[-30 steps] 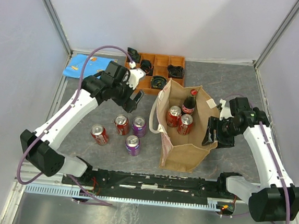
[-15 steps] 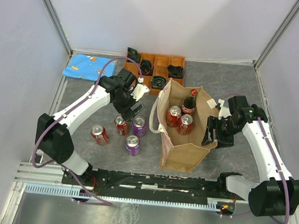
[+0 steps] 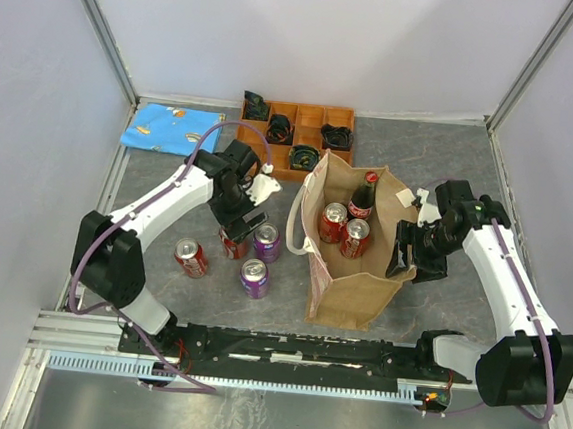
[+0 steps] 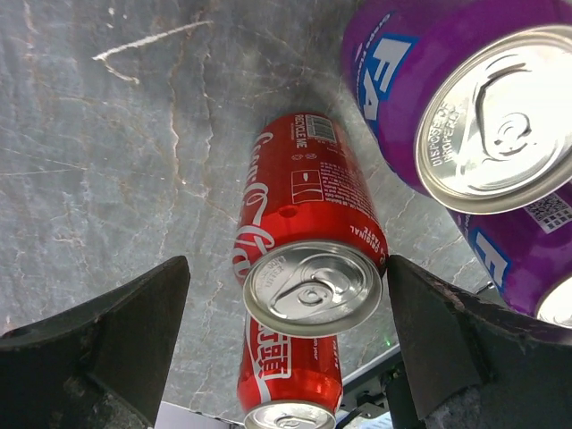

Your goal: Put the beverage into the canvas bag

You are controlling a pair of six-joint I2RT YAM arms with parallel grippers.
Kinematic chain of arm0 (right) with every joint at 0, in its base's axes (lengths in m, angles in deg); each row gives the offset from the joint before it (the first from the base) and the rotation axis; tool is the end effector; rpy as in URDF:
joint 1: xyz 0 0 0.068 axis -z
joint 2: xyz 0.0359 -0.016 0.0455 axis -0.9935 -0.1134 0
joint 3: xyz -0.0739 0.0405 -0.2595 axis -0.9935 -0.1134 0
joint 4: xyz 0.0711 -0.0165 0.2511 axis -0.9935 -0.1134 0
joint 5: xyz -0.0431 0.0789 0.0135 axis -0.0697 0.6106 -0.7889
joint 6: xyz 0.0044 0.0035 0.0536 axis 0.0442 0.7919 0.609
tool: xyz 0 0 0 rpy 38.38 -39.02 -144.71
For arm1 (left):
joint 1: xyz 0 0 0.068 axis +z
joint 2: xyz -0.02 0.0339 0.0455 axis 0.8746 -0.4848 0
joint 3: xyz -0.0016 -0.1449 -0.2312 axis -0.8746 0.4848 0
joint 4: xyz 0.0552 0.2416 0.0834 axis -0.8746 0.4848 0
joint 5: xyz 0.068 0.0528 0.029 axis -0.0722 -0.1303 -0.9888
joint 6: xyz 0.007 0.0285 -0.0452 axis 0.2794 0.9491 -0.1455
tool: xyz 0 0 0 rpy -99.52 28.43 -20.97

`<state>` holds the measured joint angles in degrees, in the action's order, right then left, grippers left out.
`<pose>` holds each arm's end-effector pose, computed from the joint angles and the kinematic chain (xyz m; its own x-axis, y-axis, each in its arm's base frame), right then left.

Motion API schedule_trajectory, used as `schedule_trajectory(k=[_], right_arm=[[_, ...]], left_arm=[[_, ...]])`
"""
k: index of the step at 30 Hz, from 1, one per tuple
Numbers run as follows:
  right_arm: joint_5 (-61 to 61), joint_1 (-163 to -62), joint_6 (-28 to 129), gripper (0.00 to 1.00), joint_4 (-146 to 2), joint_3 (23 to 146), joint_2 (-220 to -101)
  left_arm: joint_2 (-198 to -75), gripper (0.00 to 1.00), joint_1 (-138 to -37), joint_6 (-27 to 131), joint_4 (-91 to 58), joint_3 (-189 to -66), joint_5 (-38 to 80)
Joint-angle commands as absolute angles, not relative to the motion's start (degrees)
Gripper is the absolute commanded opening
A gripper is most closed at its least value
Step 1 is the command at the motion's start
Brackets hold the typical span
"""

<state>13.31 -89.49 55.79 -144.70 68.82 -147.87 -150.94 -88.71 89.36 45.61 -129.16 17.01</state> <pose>0.1875 0.0325 0.2767 -0.9931 0.0969 -0.0654 0.0653 0.9238 0.3773 0.2623 -0.1409 0.2605 -0.5576 0.7911 -0.2516 0.8110 0.5838 0.0383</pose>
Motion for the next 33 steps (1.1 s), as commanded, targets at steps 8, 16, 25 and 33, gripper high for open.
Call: schedule_trajectory(k=[8, 16, 25, 33], right_arm=[[12.88, -89.73, 55.75, 0.74, -144.12, 70.42, -148.67], [12.99, -89.72, 55.94, 0.74, -144.3, 70.01, -148.14], [12.97, -89.73, 56.06, 0.74, -144.81, 69.16, -146.79], [13.05, -89.72, 56.3, 0.74, -144.87, 67.67, -145.37]], left_arm=[[-152.44, 0.48, -87.72, 93.42, 46.07, -128.88, 17.11], [-152.69, 0.03, -85.81, 92.46, 48.22, -140.23, 17.3], [-167.63, 0.03, -84.26, 86.2, 56.17, -188.47, 25.87], [-164.84, 0.03, -89.31, 75.75, 42.5, -196.64, 38.29]])
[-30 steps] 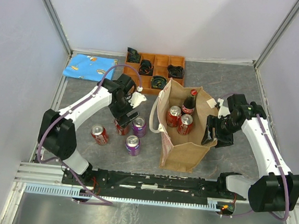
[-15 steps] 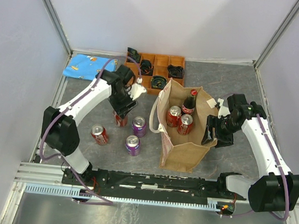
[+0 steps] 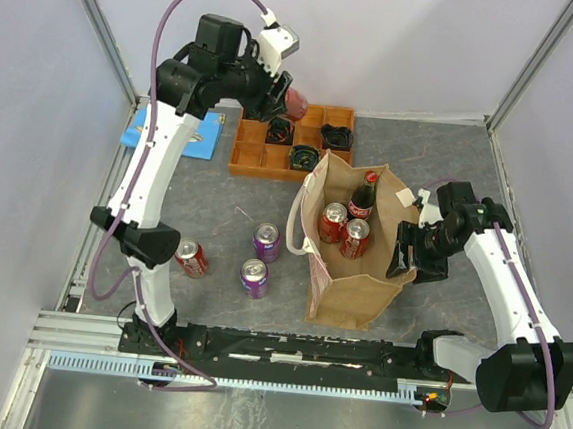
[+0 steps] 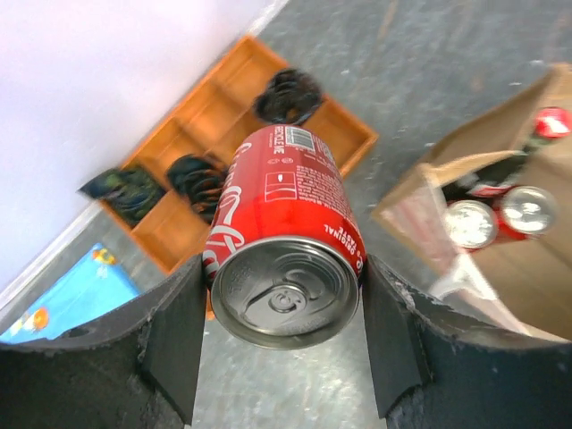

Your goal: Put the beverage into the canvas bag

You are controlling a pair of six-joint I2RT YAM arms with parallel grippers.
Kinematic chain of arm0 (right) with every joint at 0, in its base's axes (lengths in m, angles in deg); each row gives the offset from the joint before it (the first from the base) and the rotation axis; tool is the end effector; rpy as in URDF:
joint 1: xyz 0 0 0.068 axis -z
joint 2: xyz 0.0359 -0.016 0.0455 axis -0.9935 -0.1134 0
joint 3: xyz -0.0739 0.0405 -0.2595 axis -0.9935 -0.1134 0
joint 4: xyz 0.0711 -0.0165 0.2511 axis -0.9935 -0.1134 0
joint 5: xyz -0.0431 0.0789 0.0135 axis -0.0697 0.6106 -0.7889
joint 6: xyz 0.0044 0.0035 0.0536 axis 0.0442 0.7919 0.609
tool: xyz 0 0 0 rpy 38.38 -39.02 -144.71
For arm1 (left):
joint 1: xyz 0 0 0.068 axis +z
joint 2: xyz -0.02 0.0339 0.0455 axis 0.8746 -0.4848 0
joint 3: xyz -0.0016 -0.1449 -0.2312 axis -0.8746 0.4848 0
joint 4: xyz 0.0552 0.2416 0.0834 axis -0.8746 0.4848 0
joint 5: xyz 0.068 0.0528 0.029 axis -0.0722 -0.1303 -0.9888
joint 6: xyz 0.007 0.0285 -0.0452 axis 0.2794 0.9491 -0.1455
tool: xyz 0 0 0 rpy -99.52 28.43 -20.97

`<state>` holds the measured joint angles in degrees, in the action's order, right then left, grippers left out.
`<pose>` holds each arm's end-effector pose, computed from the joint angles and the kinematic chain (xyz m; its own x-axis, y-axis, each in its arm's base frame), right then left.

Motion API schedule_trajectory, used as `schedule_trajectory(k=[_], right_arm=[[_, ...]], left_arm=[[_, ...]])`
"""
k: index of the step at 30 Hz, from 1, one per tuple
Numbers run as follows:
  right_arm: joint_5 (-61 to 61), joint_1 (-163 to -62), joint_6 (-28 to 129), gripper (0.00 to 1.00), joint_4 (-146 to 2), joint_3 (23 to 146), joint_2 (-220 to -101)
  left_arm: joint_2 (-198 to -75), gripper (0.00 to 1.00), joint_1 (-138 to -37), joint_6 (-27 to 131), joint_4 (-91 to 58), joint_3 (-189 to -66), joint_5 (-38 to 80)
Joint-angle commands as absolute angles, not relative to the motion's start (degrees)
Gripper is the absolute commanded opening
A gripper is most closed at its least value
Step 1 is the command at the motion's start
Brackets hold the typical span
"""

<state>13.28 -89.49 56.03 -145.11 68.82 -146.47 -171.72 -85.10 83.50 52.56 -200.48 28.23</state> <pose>0.1828 0.0320 0.2807 -0.9916 0.1010 -0.0808 0.0630 0.9229 0.3799 0.3364 -0.1610 0.4904 -0.2480 0.4785 -0.8424 0.7351 0.6593 0.1580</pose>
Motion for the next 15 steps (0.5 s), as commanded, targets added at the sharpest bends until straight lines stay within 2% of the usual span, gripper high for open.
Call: schedule_trajectory(k=[1, 8, 15], right_arm=[[13.12, -89.71, 56.24, 0.74, -144.82, 67.46, -145.32], [13.8, -89.73, 56.23, 0.74, -144.35, 66.67, -145.3], [14.2, -89.7, 56.24, 0.74, -144.24, 65.92, -144.61]], left_arm=[[-162.98, 0.03, -91.69, 75.41, 39.93, -194.05, 39.0], [-161.2, 0.03, -105.26, 81.96, 43.15, -189.42, 38.08], [-162.8, 0.03, -108.51, 87.26, 44.56, -179.66, 37.1]])
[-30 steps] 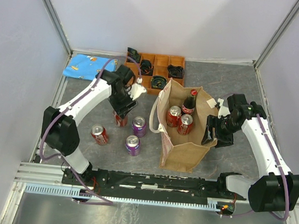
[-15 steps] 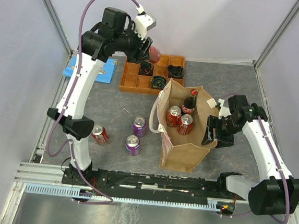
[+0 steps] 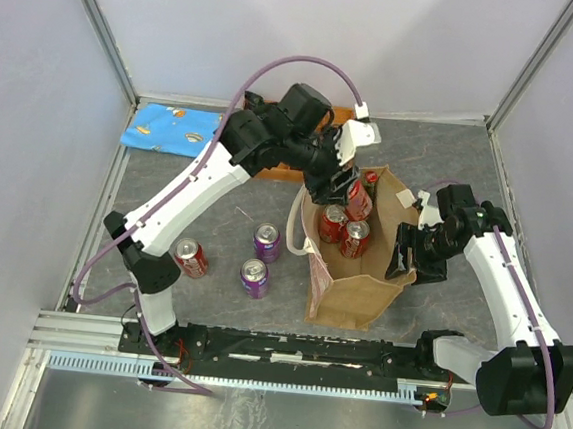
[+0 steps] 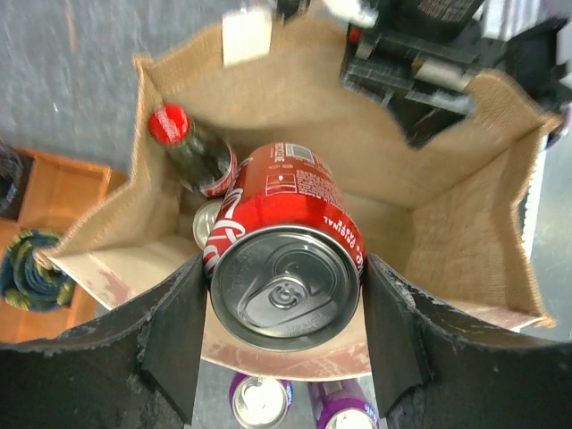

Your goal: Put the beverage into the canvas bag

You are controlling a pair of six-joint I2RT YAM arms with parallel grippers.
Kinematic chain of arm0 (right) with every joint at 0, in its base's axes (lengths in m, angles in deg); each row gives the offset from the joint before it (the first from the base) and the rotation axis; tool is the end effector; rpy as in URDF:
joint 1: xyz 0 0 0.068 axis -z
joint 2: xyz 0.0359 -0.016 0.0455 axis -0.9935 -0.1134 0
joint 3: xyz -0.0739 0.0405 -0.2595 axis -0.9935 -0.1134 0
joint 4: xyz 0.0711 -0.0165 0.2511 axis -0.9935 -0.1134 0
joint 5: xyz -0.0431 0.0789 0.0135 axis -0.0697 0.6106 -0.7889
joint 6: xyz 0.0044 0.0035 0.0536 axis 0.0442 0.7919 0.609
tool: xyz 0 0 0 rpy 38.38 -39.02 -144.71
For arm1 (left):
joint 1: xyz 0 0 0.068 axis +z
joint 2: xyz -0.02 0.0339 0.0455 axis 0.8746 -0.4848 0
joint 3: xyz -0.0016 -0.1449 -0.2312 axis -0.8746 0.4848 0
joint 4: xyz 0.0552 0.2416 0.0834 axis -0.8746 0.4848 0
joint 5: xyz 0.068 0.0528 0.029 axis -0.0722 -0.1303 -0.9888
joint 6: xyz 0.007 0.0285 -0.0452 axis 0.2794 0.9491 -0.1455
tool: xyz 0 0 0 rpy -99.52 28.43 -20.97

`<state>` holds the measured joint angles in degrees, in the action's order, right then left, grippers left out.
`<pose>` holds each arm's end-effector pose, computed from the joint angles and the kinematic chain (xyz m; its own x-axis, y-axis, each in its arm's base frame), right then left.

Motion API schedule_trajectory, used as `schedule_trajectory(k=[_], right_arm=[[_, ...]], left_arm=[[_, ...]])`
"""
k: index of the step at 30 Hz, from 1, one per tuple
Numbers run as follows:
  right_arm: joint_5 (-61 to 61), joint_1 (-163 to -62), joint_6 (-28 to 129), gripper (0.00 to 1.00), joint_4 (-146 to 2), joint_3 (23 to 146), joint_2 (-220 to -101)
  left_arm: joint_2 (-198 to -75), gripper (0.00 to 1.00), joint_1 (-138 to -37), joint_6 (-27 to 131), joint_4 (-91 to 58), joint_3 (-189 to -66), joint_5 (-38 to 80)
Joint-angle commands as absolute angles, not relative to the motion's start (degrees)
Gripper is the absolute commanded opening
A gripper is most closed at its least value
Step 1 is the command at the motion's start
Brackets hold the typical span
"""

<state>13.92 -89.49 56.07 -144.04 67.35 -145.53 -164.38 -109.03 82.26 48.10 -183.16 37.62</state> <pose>0.1800 0.0320 0.2769 -0.9911 0.1008 -0.0875 0.0588 0.9183 0.3915 0.2314 -0.2798 0.4609 -0.0934 0.5481 -0.8312 0.9824 0.1862 0.0124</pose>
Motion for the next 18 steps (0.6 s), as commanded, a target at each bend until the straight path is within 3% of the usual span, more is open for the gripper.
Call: schedule_trajectory(k=[1, 18], right_arm=[[14.2, -89.73, 56.19, 0.74, -144.4, 65.69, -144.46], [14.02, -89.68, 58.34, 0.74, -144.38, 64.21, -141.61]], left_arm=[[-163.33, 0.03, -108.69, 87.81, 44.74, -178.45, 36.97], [-169.69, 0.03, -111.36, 95.02, 47.78, -169.13, 31.13]])
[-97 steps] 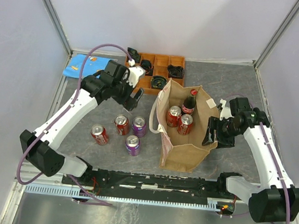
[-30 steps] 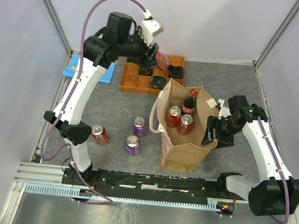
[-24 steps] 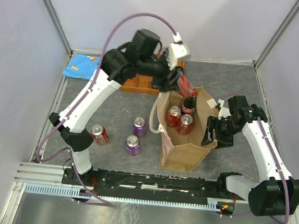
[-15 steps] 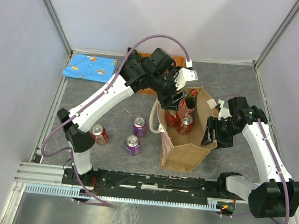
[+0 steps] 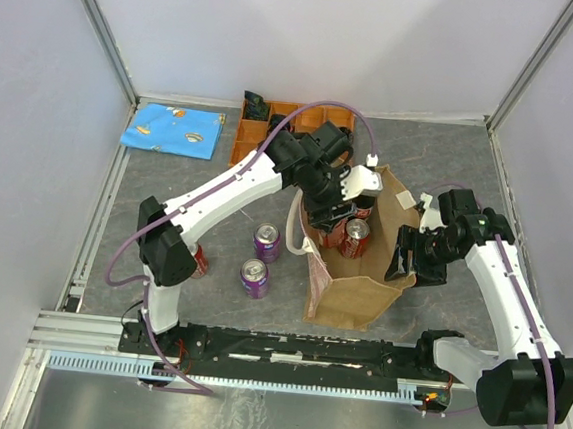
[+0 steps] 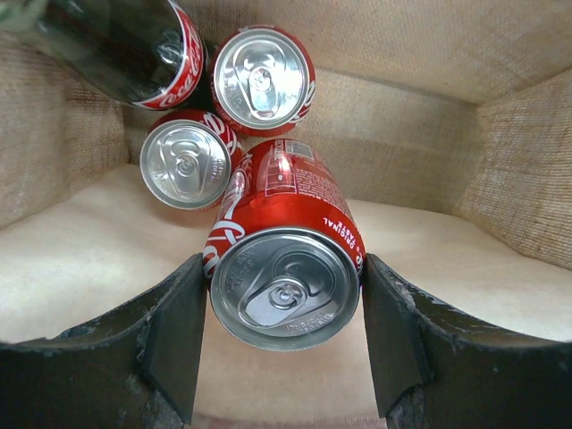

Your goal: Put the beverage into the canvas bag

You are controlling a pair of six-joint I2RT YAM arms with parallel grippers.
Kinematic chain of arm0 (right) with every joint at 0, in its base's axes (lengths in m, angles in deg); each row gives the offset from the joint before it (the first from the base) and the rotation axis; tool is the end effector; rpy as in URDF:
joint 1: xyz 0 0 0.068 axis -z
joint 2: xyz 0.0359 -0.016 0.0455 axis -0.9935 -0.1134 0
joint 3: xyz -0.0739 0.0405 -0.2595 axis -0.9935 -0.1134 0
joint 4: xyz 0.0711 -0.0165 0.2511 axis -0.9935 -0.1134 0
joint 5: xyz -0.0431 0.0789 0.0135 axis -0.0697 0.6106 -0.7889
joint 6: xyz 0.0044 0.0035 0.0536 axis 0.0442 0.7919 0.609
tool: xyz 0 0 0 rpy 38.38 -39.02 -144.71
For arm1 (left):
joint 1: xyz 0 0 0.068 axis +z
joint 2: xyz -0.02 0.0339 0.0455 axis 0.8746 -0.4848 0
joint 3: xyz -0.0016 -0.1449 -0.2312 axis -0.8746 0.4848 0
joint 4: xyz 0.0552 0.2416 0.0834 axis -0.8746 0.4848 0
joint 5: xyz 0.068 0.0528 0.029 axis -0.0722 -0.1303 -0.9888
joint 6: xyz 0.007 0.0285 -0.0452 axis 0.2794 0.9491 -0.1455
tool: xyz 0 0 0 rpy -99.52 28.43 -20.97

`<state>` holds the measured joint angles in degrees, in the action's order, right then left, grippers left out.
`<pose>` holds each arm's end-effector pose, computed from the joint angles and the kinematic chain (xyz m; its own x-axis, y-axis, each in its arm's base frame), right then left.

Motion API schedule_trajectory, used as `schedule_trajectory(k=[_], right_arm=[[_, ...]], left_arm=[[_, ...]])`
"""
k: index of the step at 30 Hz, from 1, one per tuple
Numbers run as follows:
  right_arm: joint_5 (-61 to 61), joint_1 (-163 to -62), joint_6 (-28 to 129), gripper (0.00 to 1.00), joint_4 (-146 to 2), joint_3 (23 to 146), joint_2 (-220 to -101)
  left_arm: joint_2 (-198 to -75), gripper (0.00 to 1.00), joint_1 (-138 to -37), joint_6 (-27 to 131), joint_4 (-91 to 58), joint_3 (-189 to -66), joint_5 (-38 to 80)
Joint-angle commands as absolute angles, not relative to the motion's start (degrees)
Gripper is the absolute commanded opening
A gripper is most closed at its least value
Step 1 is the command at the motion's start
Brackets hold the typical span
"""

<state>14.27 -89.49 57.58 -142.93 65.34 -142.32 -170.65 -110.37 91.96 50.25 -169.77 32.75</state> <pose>0.1703 0.0312 0.2767 -0.9855 0.1248 -0.1149 0.0681 0.9113 0.4060 0.2522 -0.3128 0.3494 -0.0938 0.8046 -0.5864 0.9946 0.1023 -0.0187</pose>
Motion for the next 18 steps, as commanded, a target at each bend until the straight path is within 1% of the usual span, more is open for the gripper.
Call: schedule_trajectory(k=[1, 8, 18], right_arm=[[14.07, -89.71, 58.42, 0.74, -144.43, 64.19, -141.59], [14.26, -89.72, 58.44, 0.74, -144.54, 64.21, -141.49], [14.47, -89.68, 58.34, 0.74, -145.04, 64.41, -140.83]], left_arm=[[-169.93, 0.03, -111.54, 94.85, 47.58, -168.58, 30.23], [-171.51, 0.03, -112.26, 91.07, 43.87, -165.07, 25.68], [-174.36, 0.03, -113.61, 85.79, 38.95, -162.68, 23.11]])
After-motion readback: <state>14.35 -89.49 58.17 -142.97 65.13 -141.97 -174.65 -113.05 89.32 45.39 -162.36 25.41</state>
